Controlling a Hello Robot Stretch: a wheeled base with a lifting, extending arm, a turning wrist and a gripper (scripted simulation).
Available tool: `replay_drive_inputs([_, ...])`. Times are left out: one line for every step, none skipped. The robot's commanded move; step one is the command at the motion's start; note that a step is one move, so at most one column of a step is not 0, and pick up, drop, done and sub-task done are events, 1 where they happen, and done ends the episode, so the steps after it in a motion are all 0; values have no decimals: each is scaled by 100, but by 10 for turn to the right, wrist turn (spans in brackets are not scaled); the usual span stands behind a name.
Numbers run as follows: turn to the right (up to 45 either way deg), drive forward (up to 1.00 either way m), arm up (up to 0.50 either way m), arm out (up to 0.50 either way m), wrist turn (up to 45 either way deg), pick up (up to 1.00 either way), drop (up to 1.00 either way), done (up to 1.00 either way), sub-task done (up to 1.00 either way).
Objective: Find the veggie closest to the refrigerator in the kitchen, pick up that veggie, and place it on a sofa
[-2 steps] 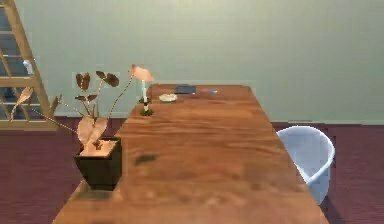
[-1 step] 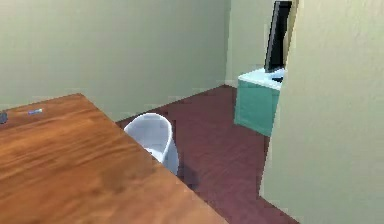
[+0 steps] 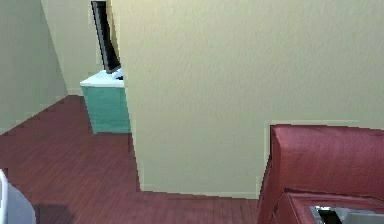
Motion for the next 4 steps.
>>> replay_drive_inputs([0, 0, 0, 48, 0, 0, 0, 0, 0])
replay_drive_inputs([0, 0, 0, 0, 450, 0, 0, 0, 0])
replay_drive_inputs([0, 0, 0, 0, 450, 0, 0, 0, 0])
replay_drive_inputs([0, 0, 0, 0, 330, 0, 0, 0, 0])
